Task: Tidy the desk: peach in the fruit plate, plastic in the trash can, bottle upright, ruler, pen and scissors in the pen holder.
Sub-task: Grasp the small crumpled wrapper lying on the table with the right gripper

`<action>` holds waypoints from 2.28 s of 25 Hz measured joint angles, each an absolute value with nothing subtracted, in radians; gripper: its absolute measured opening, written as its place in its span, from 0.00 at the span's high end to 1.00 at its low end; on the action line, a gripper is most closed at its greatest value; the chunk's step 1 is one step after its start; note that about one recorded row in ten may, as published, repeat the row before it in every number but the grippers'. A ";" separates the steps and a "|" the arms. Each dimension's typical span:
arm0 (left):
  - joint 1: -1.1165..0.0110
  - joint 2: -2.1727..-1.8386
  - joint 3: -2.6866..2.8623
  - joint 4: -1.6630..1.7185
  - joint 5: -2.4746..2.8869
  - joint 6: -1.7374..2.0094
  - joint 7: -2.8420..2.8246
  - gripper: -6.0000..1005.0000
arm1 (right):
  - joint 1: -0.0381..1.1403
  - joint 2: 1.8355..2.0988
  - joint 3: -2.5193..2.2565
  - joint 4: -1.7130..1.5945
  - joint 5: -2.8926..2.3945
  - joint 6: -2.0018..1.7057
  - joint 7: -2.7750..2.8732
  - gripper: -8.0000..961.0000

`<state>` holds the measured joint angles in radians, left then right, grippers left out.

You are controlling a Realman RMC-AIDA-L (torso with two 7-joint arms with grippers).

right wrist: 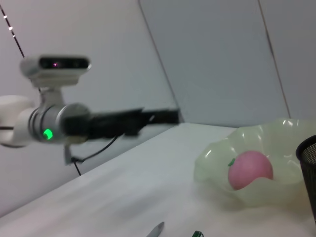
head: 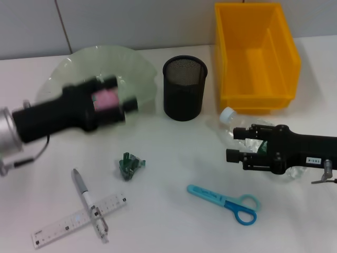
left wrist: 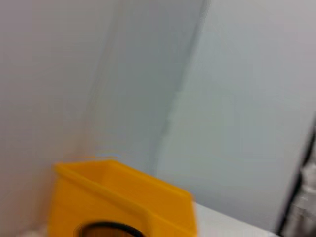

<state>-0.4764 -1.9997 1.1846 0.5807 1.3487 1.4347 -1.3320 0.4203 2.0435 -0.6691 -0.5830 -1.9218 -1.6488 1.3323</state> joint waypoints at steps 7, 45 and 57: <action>-0.430 -2.011 1.172 0.582 1.509 1.559 -1.313 0.15 | 0.429 2.041 -0.665 -0.595 -1.924 -1.637 1.382 0.24; -0.378 -1.967 0.982 0.585 1.641 1.545 -1.234 0.15 | 0.951 2.057 -0.964 -0.690 -2.298 -1.611 2.049 0.25; -0.346 -1.958 0.965 0.595 1.713 1.549 -1.220 0.16 | 0.962 2.087 -1.276 -0.623 -2.155 -1.321 1.986 0.25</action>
<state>-0.3459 -1.9580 0.9649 0.5954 1.7133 1.5490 -1.2204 0.9619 2.0870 -1.2756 -0.6229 -2.1546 -1.3206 1.9856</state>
